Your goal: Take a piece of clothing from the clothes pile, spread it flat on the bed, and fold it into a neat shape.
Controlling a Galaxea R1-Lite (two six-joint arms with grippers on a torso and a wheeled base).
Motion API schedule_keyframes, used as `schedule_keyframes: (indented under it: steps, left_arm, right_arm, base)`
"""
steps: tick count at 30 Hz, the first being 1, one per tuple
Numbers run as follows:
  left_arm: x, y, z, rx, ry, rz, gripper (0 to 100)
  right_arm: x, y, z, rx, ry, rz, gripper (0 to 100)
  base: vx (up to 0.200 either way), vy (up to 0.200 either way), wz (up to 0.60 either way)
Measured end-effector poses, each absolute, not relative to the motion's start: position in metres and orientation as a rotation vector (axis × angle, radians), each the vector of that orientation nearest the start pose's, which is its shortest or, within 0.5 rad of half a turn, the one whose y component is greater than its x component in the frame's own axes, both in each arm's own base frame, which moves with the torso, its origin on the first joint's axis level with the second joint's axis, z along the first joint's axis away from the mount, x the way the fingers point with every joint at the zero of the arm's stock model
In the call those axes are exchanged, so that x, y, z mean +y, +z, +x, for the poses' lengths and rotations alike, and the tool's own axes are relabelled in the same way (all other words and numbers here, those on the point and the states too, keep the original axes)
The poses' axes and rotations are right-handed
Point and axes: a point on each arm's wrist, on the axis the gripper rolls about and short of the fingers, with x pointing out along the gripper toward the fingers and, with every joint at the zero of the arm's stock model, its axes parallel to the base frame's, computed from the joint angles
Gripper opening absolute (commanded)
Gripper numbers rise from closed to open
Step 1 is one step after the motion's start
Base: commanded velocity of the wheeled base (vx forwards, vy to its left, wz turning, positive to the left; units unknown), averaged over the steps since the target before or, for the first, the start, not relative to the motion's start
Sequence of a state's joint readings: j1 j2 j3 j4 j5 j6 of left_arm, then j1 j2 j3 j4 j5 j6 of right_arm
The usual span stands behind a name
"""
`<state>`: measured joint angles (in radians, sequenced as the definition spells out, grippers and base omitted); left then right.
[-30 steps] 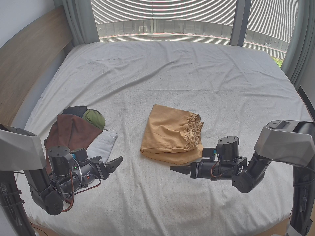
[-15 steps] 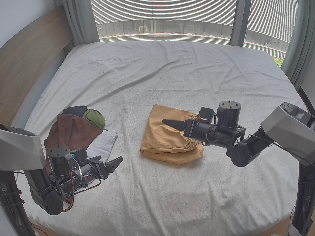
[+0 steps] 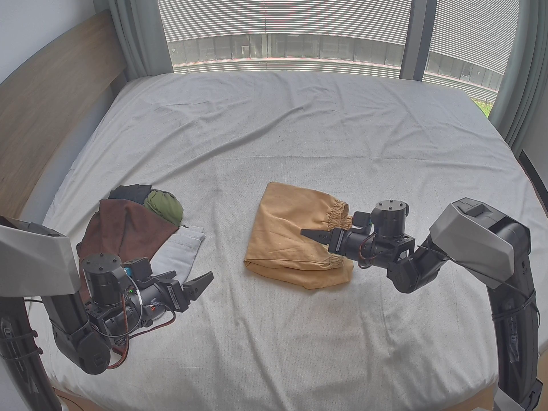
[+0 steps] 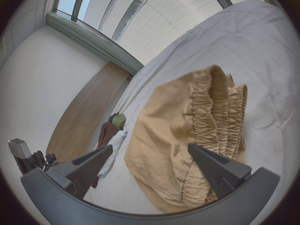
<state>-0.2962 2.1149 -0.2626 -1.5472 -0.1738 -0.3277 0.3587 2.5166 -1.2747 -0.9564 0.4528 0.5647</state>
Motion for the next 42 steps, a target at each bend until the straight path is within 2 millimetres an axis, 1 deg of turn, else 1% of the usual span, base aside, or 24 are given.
schedule_keyframes:
  steps: [2, 4, 9, 12, 15, 18, 20, 24, 27, 30, 32, 36, 39, 42]
  left_arm:
    - [-0.084, 0.037, 0.264, 0.381, -0.412, -0.3, 100]
    - [-0.085, 0.037, 0.263, 0.381, -0.412, -0.301, 100]
    - [-0.085, 0.038, 0.263, 0.381, -0.413, -0.302, 100]
    - [-0.085, 0.04, 0.263, 0.377, -0.414, -0.314, 100]
    - [-0.087, 0.047, 0.261, 0.358, -0.426, -0.345, 100]
    - [-0.09, 0.06, 0.257, 0.324, -0.449, -0.364, 100]
    - [-0.094, 0.072, 0.252, 0.284, -0.476, -0.374, 100]
    - [-0.102, 0.1, 0.238, 0.193, -0.539, -0.377, 100]
    - [-0.104, 0.121, 0.224, 0.117, -0.585, -0.363, 100]
    - [-0.102, 0.139, 0.207, 0.05, -0.614, -0.343, 100]
    - [-0.097, 0.148, 0.194, 0.014, -0.622, -0.331, 100]
    - [-0.081, 0.164, 0.169, -0.041, -0.61, -0.313, 100]
    - [-0.067, 0.174, 0.149, -0.079, -0.584, -0.312, 100]
    - [-0.054, 0.18, 0.128, -0.093, -0.548, -0.311, 100]
  right_arm:
    - [0.17, -0.003, 0.431, 0.533, 0.689, 0.526, 100]
    - [0.167, -0.008, 0.43, 0.538, 0.672, 0.519, 100]
    - [0.166, -0.006, 0.426, 0.522, 0.657, 0.514, 100]
    - [0.164, 0.006, 0.421, 0.507, 0.66, 0.508, 100]
    - [0.16, 0.028, 0.412, 0.471, 0.671, 0.493, 100]
    - [0.155, 0.052, 0.397, 0.433, 0.681, 0.47, 100]
    - [0.15, 0.071, 0.383, 0.39, 0.69, 0.438, 100]
    - [0.136, 0.098, 0.348, 0.321, 0.69, 0.371, 100]
    - [0.122, 0.119, 0.32, 0.261, 0.685, 0.332, 100]
    - [0.107, 0.143, 0.293, 0.186, 0.677, 0.301, 100]
    - [0.095, 0.159, 0.273, 0.134, 0.666, 0.284, 100]
    - [0.07, 0.182, 0.234, 0.046, 0.624, 0.252, 100]
    - [0.052, 0.189, 0.201, -0.001, 0.593, 0.234, 100]
    - [0.037, 0.189, 0.168, -0.039, 0.573, 0.22, 100]
  base:
    - [0.0, 0.0, 0.0]
    - [0.0, 0.0, 0.0]
    - [0.0, 0.0, 0.0]
    - [0.0, 0.0, 0.0]
    - [0.0, 0.0, 0.0]
    - [0.0, 0.0, 0.0]
    - [0.0, 0.0, 0.0]
    - [0.0, 0.0, 0.0]
    - [0.0, 0.0, 0.0]
    - [0.0, 0.0, 0.0]
    - [0.0, 0.0, 0.0]
    - [0.0, 0.0, 0.0]
    - [0.0, 0.0, 0.0]
    - [0.0, 0.0, 0.0]
